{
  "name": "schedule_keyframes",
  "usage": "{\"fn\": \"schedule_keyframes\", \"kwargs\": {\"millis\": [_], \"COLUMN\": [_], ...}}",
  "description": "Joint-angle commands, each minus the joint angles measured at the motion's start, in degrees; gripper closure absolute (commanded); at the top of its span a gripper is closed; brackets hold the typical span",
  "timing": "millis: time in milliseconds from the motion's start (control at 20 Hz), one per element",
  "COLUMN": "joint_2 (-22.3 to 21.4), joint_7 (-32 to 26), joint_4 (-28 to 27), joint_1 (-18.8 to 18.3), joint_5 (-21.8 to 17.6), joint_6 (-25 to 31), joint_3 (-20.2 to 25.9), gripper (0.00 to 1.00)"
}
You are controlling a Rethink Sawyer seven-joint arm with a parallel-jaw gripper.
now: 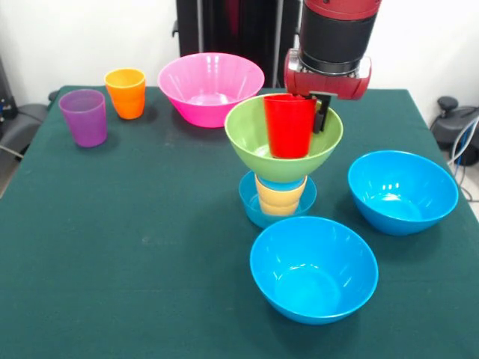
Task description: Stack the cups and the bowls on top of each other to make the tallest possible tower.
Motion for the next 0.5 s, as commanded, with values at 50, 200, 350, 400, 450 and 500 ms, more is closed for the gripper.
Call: {"fn": "schedule_keyframes", "kwargs": {"millis": [50, 200, 350, 400, 450, 500], "joint_2": [2.09, 2.24, 2.09, 2.06, 2.18, 2.18], "joint_7": [4.53, 4.0, 4.12, 4.22, 4.21, 4.08], "joint_4": [2.11, 1.9, 1.89, 2.0, 1.7, 1.63], "joint_1": [0.18, -0.11, 0.11, 0.06, 0.12, 0.11], "joint_5": [0.21, 0.4, 0.38, 0.64, 0.58, 0.64], "joint_6": [2.93, 2.35, 2.36, 2.44, 2.71, 2.88], "joint_3": [-0.89, -0.58, -0.74, -0.64, -0.74, -0.63], "gripper": [1.0, 1.0, 1.0, 1.0, 1.0, 1.0]}}
